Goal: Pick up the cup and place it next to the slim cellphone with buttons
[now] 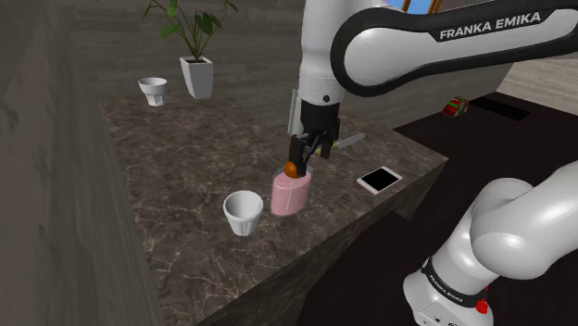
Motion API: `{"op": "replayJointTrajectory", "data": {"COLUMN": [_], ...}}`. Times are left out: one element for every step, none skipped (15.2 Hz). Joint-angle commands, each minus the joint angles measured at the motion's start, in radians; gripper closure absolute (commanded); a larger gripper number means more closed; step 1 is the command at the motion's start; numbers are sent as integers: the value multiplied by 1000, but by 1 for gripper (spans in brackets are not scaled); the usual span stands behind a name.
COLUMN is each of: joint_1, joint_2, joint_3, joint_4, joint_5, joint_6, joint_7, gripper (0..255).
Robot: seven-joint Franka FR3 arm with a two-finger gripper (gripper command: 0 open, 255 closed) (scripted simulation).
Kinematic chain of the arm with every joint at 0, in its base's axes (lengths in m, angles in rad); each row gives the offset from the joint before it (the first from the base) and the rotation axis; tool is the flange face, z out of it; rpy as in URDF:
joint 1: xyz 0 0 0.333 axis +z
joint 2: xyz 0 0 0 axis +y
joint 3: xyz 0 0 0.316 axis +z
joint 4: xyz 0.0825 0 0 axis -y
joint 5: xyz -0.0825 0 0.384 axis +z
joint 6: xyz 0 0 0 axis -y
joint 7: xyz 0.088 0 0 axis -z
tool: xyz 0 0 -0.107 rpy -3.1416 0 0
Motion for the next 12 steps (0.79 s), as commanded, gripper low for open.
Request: {"op": "replayJointTrajectory", "data": {"joint_1": [3,3,3,3,3,4,6,9,14,21,30,42], "joint_2": [57,92,128,166,205,245,287,331,375,421,468,516], "joint_3": [46,68,91,113,134,154,173,190,206,219,230,237], "joint_4": [23,43,63,86,109,135,161,190,220,251,285,320], "joint_5": [-13,-25,-39,-55,-74,-96,-121,-148,-177,-208,-241,-274], "joint_6": [33,47,59,71,81,90,97,102,105,106,105,102], "joint_7": [63,97,131,166,201,238,276,315,354,394,433,471], "gripper": [0,0,0,0,0,0,0,0,0,0,0,0]}}
